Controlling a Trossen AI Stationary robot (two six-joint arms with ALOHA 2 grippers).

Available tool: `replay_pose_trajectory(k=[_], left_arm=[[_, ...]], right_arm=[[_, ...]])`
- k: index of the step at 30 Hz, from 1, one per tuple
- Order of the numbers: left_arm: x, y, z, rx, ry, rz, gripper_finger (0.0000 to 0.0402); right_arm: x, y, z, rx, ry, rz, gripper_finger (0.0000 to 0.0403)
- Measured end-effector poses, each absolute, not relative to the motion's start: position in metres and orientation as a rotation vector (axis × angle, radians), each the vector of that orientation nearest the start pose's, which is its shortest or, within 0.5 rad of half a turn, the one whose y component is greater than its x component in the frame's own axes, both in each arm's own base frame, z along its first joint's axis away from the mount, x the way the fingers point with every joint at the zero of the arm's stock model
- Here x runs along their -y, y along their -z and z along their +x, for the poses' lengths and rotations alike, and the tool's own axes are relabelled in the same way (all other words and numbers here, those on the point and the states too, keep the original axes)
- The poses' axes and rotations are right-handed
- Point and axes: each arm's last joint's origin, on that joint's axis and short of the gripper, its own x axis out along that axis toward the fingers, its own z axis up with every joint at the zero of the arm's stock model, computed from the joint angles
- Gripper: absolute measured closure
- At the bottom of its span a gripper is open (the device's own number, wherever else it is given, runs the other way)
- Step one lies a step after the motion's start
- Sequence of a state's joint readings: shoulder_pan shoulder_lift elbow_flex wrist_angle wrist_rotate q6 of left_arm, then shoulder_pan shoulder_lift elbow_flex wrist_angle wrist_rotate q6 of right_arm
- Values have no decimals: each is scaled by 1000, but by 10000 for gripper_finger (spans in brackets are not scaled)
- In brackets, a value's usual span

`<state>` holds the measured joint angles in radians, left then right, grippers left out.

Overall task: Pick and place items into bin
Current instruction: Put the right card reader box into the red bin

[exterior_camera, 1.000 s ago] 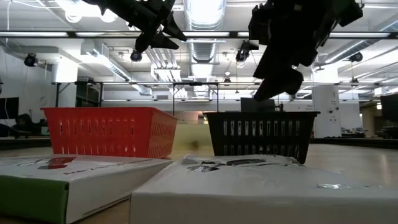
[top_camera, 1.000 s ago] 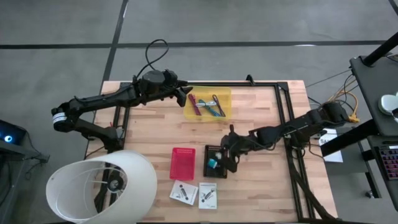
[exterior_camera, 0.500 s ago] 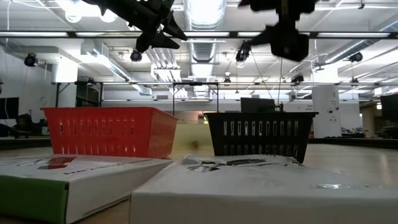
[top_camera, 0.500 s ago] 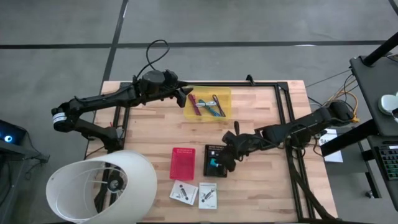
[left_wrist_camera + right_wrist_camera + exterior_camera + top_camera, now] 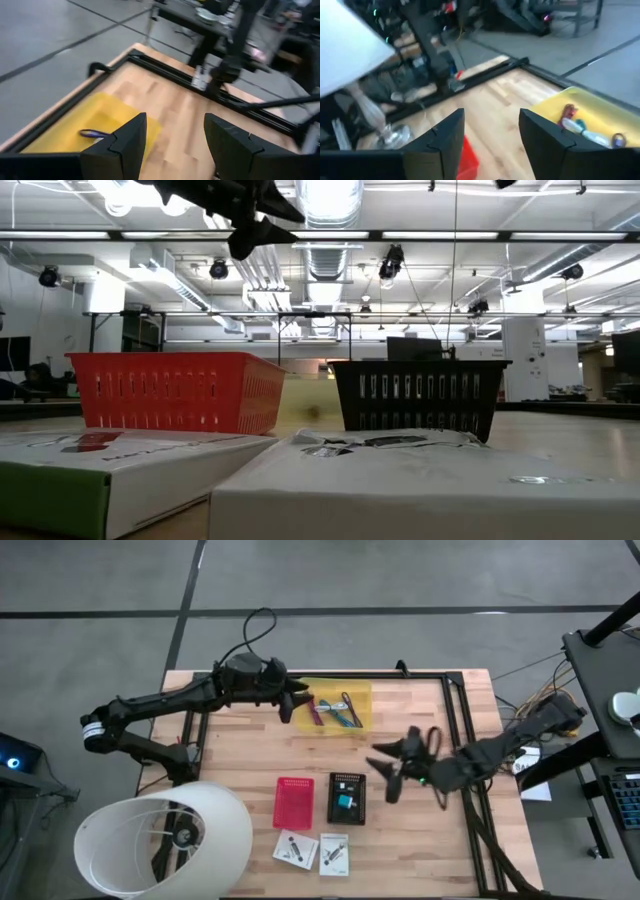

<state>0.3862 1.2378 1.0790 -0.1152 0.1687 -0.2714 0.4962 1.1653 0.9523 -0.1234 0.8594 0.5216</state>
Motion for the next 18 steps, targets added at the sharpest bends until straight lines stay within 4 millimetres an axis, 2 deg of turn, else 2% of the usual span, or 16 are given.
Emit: replay_pose_trajectory(k=[4, 8, 18], left_arm=[[-97, -350, 258, -234, -165, -353, 219], [-95, -351, 257, -234, -122, -358, 219], [-95, -352, 256, -230, -120, -366, 219]], right_arm=[[-98, -330, 213, -111, 401, 407, 240], [-101, -330, 213, -152, 284, 463, 244], [-121, -308, 234, -354, -94, -30, 230]])
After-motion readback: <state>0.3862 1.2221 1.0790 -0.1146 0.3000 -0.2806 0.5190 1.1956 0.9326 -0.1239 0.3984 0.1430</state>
